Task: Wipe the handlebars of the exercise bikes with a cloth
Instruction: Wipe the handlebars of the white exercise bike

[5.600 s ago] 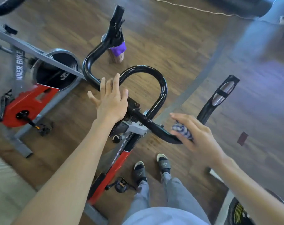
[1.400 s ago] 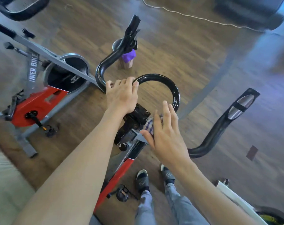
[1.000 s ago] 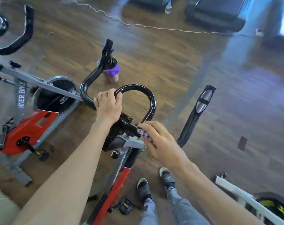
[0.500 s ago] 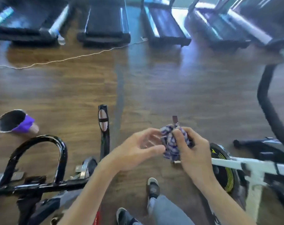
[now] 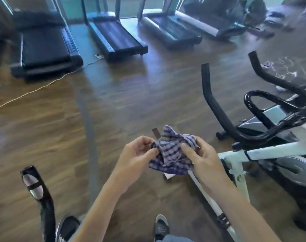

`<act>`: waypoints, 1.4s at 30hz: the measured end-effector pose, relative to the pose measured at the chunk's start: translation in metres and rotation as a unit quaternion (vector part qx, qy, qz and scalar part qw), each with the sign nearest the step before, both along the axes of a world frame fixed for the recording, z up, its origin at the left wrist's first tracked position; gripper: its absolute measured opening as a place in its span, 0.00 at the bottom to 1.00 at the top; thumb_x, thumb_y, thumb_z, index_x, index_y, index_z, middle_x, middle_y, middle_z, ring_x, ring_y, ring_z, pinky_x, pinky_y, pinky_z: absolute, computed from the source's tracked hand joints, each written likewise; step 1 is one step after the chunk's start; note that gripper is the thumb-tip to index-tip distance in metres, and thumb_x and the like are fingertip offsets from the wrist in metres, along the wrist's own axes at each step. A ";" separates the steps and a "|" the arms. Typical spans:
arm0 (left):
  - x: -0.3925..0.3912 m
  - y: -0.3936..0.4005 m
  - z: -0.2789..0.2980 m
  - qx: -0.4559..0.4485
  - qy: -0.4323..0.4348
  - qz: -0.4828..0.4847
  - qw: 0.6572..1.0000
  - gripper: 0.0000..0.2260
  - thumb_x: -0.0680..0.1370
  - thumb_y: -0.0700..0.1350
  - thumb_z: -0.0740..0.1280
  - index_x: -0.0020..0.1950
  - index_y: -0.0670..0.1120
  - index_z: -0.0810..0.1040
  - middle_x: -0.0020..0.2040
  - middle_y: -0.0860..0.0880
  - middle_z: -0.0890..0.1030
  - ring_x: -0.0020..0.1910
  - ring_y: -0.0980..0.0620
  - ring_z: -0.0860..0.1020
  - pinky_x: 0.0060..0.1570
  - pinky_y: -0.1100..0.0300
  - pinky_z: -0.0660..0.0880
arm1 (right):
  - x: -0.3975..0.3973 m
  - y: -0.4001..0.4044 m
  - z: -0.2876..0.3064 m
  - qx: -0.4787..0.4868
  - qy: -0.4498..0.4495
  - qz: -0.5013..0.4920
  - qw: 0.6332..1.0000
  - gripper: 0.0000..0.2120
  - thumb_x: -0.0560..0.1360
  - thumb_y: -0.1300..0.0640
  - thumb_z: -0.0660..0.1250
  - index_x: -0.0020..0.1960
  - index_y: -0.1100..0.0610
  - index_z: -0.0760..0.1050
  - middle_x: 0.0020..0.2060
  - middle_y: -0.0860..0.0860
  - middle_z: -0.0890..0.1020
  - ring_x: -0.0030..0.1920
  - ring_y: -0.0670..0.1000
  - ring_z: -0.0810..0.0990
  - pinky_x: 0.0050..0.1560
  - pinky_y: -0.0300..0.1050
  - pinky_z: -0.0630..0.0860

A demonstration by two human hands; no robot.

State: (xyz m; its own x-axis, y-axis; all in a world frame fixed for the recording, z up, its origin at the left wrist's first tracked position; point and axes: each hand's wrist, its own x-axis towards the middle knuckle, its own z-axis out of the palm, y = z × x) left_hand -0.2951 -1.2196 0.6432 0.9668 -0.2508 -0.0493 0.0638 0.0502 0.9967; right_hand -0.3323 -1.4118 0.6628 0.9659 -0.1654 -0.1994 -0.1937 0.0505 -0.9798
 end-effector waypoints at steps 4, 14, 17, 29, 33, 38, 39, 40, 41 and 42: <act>0.010 -0.009 -0.009 -0.024 0.011 -0.070 0.997 0.11 0.70 0.47 0.72 0.47 0.43 0.76 0.43 0.49 0.78 0.43 0.53 0.76 0.46 0.61 0.72 | 0.016 -0.021 0.001 0.102 -0.002 -0.086 0.991 0.10 0.85 0.59 0.60 0.53 0.59 0.80 0.46 0.55 0.86 0.48 0.53 0.85 0.49 0.48 0.83; 0.049 -0.069 0.004 0.129 -0.107 -0.103 0.980 0.20 0.74 0.46 0.78 0.62 0.53 0.75 0.55 0.52 0.82 0.49 0.57 0.82 0.51 0.57 0.79 | 0.049 -0.046 0.007 -0.041 -0.029 -0.040 0.998 0.32 0.67 0.39 0.80 0.66 0.48 0.74 0.56 0.49 0.85 0.58 0.49 0.84 0.60 0.54 0.81; 0.067 -0.070 -0.002 0.078 -0.077 -0.029 0.994 0.04 0.81 0.41 0.69 0.54 0.49 0.80 0.47 0.48 0.85 0.46 0.51 0.83 0.48 0.49 0.81 | 0.046 -0.054 0.004 -0.063 -0.018 0.026 0.998 0.35 0.73 0.59 0.78 0.74 0.46 0.67 0.62 0.45 0.82 0.62 0.46 0.82 0.62 0.45 0.79; 0.106 -0.059 -0.009 0.005 -0.014 -0.085 0.996 0.19 0.77 0.55 0.66 0.66 0.51 0.73 0.62 0.50 0.80 0.58 0.52 0.79 0.56 0.59 0.76 | 0.063 -0.055 0.046 -0.376 -0.033 0.057 0.924 0.17 0.80 0.67 0.65 0.65 0.52 0.77 0.55 0.40 0.83 0.57 0.34 0.80 0.58 0.32 0.78; 0.124 -0.065 0.000 0.166 -0.265 -0.272 0.910 0.33 0.72 0.57 0.75 0.75 0.61 0.68 0.75 0.59 0.67 0.76 0.53 0.64 0.72 0.58 0.65 | 0.070 -0.059 0.062 -0.419 -0.041 0.127 0.898 0.17 0.80 0.66 0.66 0.64 0.51 0.80 0.55 0.44 0.83 0.56 0.43 0.81 0.57 0.43 0.80; 0.149 -0.074 0.007 0.246 -0.302 -0.288 0.875 0.13 0.73 0.55 0.75 0.54 0.50 0.84 0.45 0.54 0.83 0.47 0.52 0.80 0.52 0.46 0.77 | 0.067 -0.075 0.067 -0.466 -0.056 0.090 0.878 0.17 0.78 0.64 0.70 0.64 0.51 0.79 0.50 0.43 0.81 0.51 0.42 0.80 0.54 0.38 0.79; 0.150 -0.076 0.009 0.258 -0.287 -0.292 0.875 0.13 0.74 0.56 0.73 0.48 0.48 0.83 0.38 0.51 0.82 0.40 0.49 0.79 0.45 0.45 0.77 | 0.067 -0.078 0.065 -0.491 -0.068 0.073 0.865 0.15 0.78 0.64 0.71 0.62 0.52 0.80 0.48 0.44 0.83 0.49 0.43 0.81 0.53 0.39 0.79; 0.151 -0.077 0.011 0.271 -0.281 -0.294 0.872 0.14 0.75 0.57 0.72 0.45 0.47 0.81 0.34 0.48 0.80 0.35 0.49 0.78 0.41 0.44 0.77 | 0.066 -0.080 0.063 -0.516 -0.085 0.060 0.850 0.12 0.77 0.63 0.72 0.59 0.54 0.82 0.47 0.46 0.84 0.47 0.44 0.81 0.51 0.40 0.79; 0.152 -0.079 0.013 0.283 -0.283 -0.297 0.867 0.14 0.75 0.58 0.72 0.44 0.47 0.80 0.33 0.49 0.80 0.33 0.50 0.77 0.40 0.44 0.77 | 0.064 -0.082 0.061 -0.532 -0.101 0.050 0.839 0.09 0.77 0.63 0.73 0.56 0.56 0.84 0.46 0.47 0.85 0.45 0.45 0.82 0.50 0.41 0.79; 0.151 -0.081 0.016 0.283 -0.283 -0.307 0.863 0.13 0.76 0.58 0.72 0.47 0.49 0.80 0.34 0.51 0.80 0.34 0.53 0.78 0.41 0.47 0.78 | 0.062 -0.082 0.059 -0.539 -0.115 0.042 0.833 0.07 0.76 0.63 0.73 0.54 0.57 0.85 0.45 0.48 0.85 0.44 0.45 0.82 0.48 0.42 0.79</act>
